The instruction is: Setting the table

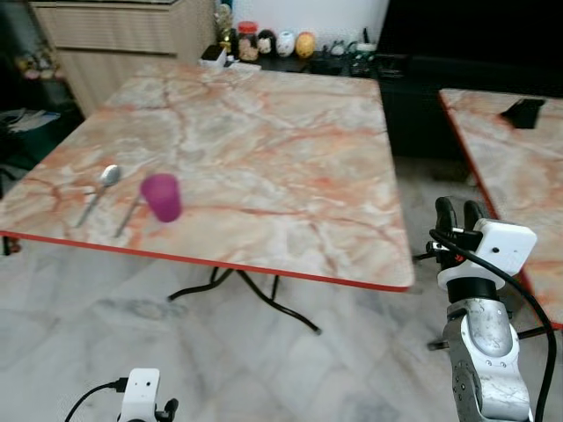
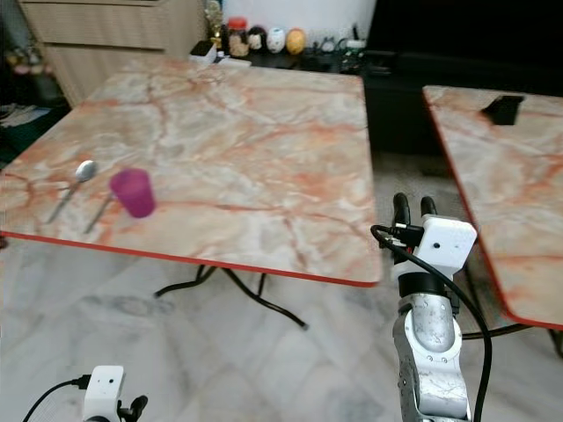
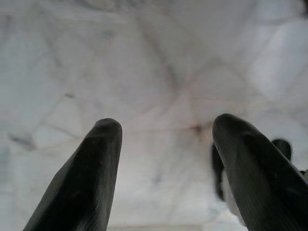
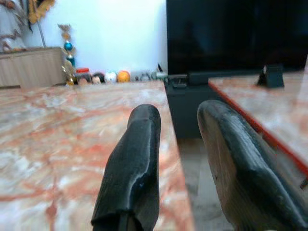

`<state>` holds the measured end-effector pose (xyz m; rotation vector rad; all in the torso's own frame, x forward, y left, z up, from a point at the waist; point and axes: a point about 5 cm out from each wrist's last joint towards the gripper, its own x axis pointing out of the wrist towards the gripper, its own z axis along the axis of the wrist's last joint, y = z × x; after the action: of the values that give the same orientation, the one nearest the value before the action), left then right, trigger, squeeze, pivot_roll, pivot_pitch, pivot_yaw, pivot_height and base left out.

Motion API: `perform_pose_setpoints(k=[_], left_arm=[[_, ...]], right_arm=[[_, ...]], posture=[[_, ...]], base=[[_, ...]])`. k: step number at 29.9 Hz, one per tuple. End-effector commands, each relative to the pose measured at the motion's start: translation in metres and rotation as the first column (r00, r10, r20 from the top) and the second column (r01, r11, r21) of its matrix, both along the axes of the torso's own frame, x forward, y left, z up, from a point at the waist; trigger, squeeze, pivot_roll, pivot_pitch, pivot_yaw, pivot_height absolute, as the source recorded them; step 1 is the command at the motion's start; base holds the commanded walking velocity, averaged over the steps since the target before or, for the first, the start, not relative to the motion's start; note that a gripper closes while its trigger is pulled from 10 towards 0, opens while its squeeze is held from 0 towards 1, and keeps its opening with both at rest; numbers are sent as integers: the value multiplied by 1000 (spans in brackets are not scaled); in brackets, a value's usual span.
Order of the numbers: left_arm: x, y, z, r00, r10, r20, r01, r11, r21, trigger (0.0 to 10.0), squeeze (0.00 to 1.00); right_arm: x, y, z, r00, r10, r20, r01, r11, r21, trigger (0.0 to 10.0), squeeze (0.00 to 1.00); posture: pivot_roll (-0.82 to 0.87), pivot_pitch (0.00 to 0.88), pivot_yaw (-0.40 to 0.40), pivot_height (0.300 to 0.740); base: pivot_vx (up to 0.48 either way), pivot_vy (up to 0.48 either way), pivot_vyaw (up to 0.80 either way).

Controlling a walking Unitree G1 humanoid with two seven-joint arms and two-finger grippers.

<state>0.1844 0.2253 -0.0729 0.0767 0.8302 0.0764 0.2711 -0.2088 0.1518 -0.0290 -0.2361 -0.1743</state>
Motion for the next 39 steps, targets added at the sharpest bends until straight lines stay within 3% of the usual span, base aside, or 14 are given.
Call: perform_pose_setpoints(k=[1,20,29,39], left_arm=[[-7,0,-4,999,-2,-34,2,1000,2,10000,0],[-8,1,-4,999,1,-33,-1,1000,3,10000,0],[-5,-1,-3,1000,-3,-24,3,1000,2,10000,0],[-3,-1,-2,1000,-3,-10,3,1000,3,10000,0]], right_arm=[[-3,-4,0,1000,-20,1,20,1000,-1,10000,0],[-5,-1,-2,1000,-21,-6,21,1000,9,10000,0],[-19,-3,-14,998,-42,-51,43,999,14,10000,0],[-28,-13,-36,987,-90,-136,91,996,-2,10000,0]], posture=[[8,44,1,740],[12,48,-5,740],[9,50,-3,740],[8,59,-5,740]], base=[[0,420,0],[0,419,0],[0,406,0],[0,0,0]])
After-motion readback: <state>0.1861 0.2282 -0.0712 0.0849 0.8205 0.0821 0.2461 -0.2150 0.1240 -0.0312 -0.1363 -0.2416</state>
